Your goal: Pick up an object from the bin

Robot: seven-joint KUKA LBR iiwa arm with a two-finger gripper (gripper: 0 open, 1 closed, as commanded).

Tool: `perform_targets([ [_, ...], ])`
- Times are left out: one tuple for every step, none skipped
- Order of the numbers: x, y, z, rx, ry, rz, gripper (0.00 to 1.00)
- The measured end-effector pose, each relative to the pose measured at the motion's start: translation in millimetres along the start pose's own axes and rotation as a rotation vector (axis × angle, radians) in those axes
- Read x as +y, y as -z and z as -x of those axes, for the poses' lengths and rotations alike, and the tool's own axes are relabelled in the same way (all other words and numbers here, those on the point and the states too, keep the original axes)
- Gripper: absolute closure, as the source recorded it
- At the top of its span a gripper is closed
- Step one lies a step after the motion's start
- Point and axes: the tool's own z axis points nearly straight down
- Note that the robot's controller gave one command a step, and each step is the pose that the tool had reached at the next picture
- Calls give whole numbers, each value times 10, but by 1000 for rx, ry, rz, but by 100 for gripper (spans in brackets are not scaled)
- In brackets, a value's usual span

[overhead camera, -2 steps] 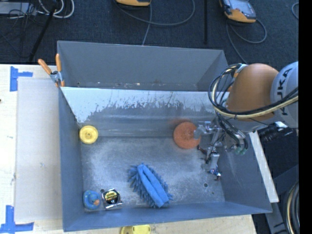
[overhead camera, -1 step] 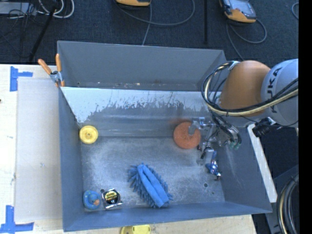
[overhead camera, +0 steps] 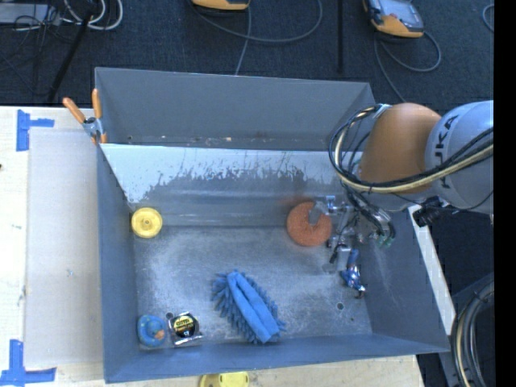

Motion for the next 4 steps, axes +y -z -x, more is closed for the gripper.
perform_targets([
  [-30,-141,64,-1,-138,0,0],
  [-135,-150,-3,1,-199,0,0],
  [-235,-226,64,-11,-227,-1,100],
  [-235,-226,64,-11,-226,-1,100],
])
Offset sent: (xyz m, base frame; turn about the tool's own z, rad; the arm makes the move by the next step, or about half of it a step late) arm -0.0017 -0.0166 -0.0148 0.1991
